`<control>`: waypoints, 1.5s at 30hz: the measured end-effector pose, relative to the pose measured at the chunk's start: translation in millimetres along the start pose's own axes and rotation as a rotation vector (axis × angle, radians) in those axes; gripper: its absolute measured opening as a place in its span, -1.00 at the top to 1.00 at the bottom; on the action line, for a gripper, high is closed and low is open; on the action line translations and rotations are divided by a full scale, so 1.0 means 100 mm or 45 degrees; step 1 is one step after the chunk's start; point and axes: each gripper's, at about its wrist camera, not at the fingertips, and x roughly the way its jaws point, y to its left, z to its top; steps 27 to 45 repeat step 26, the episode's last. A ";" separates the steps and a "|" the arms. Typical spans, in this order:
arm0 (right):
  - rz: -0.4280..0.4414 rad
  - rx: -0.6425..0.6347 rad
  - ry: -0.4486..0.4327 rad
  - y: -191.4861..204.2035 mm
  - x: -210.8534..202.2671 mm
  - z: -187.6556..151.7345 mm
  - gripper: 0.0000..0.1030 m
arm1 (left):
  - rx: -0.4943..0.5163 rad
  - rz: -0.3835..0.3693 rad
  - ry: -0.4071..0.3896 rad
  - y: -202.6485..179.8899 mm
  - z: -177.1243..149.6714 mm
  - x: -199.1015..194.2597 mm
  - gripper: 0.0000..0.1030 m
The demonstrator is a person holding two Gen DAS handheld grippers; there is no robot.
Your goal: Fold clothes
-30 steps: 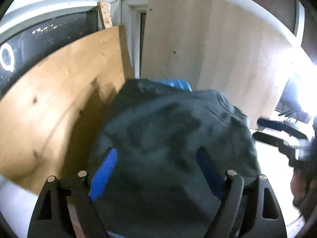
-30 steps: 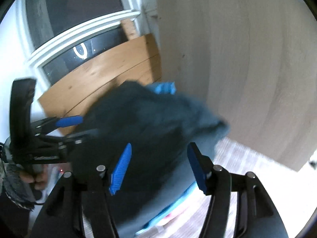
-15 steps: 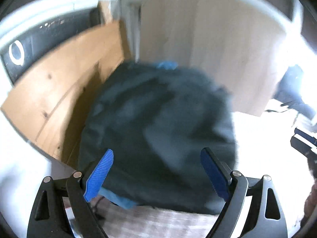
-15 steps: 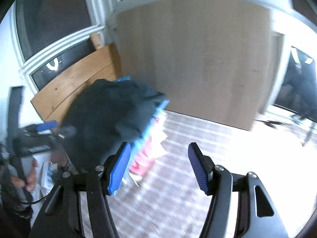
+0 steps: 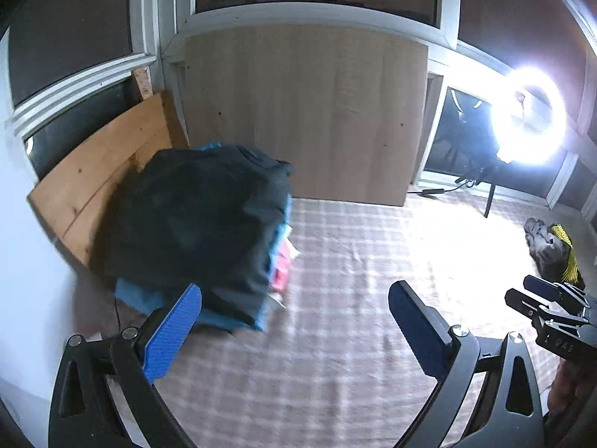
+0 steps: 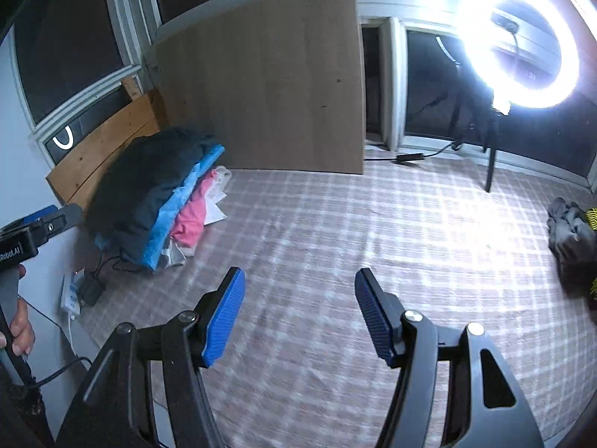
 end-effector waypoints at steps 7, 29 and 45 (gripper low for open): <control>0.048 -0.080 -0.007 -0.44 -0.35 -0.16 -0.18 | -0.092 0.068 0.018 -0.40 -0.26 -0.42 -0.96; 0.210 -0.241 0.028 -0.88 -0.54 -0.43 -0.18 | -0.298 0.220 0.023 -0.81 -0.93 -1.01 -0.95; 0.210 -0.241 0.028 -0.88 -0.54 -0.43 -0.18 | -0.298 0.220 0.023 -0.81 -0.93 -1.01 -0.95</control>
